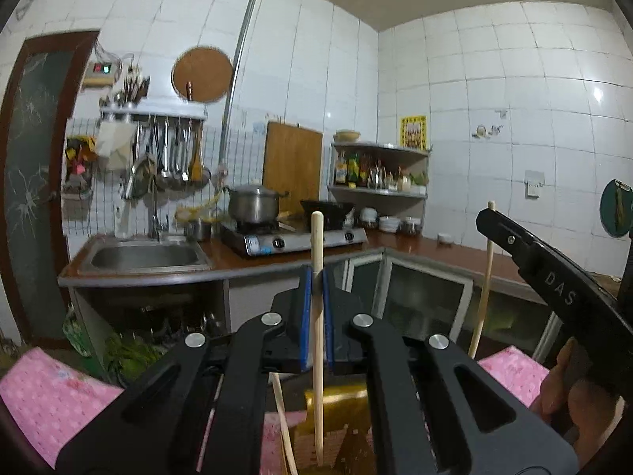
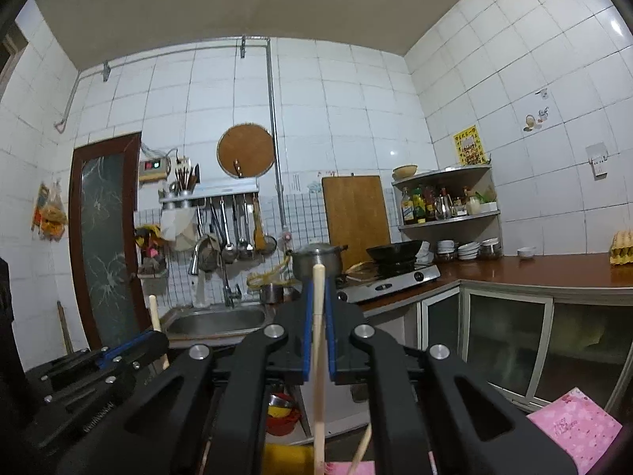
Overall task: Organize utensils
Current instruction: 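Lower both held chopsticks into the yellow holder, then open both tools to release the chopsticks and pull back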
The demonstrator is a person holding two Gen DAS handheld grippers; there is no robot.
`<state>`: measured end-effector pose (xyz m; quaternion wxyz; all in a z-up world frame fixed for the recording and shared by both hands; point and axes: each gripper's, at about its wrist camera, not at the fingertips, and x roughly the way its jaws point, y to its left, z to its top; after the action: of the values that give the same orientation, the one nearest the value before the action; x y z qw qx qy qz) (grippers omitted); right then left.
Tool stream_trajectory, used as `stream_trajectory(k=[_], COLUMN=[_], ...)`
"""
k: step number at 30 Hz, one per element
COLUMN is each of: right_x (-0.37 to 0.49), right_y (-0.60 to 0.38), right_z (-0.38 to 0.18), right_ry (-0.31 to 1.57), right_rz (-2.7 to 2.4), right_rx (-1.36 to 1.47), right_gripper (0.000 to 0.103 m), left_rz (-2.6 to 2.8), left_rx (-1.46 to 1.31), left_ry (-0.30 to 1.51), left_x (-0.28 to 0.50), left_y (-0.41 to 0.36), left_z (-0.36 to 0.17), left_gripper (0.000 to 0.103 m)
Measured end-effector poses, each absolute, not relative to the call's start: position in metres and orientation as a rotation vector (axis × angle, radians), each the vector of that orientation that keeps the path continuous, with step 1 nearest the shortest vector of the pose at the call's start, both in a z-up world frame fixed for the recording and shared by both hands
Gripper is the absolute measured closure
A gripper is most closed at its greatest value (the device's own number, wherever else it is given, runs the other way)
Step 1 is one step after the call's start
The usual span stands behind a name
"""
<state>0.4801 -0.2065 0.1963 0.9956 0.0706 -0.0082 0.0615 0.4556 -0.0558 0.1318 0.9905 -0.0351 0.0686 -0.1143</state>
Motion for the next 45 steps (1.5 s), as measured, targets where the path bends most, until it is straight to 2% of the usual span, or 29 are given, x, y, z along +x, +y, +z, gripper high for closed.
stream_trajectory(k=[15,26,28,30,32,34,36,37,39,43,45], right_x=[0.48,0.484,0.481,0.478,0.474,0.465,0.455,0.451,0.438,0.411,0.4], right_y=[-0.205,-0.211,-0.213,-0.213,-0.214,-0.215,-0.215,-0.215,-0.215,-0.217,-0.218], right_z=[0.118,0.109,0.113,0.121,0.13,0.141,0.151,0.154,0.162,0.165,0.16], right_ry=[0.108,0.146,0.152,0.162,0.177,0.18,0.19,0.198,0.233,0.339,0.395], right_rz=[0.155,0.155,0.162,0.165,0.164,0.155,0.135,0.127,0.1,0.045,0.036], right_rx=[0.092,0.128,0.134,0.13,0.132,0.121,0.101,0.094,0.069,0.057,0.063], right_gripper=[0.097,0.096,0.096,0.092,0.067,0.067,0.067,0.067,0.063,0.053,0.052], left_rz=[-0.25,-0.227,-0.225,-0.233,-0.242,-0.241,-0.22,-0.207,-0.191,-0.179,-0.165], left_rx=[-0.05,-0.06,-0.058,-0.063,-0.071,-0.069,-0.063,-0.068,-0.075,-0.084,-0.089], left_ry=[0.266,0.297,0.297,0.299,0.296,0.287,0.287,0.291,0.302,0.391,0.429], left_x=[0.451,0.455,0.453,0.449,0.442,0.433,0.422,0.415,0.404,0.378,0.366], left_y=[-0.053,-0.048,-0.048,-0.045,-0.04,-0.036,-0.029,-0.023,-0.013,0.006,0.014], left_z=[0.063,0.058,0.062,0.069,0.079,0.089,0.101,0.107,0.114,0.114,0.107], left_gripper=[0.099,0.098,0.095,0.087,0.081,0.075,0.053,0.047,0.025,0.015,0.013])
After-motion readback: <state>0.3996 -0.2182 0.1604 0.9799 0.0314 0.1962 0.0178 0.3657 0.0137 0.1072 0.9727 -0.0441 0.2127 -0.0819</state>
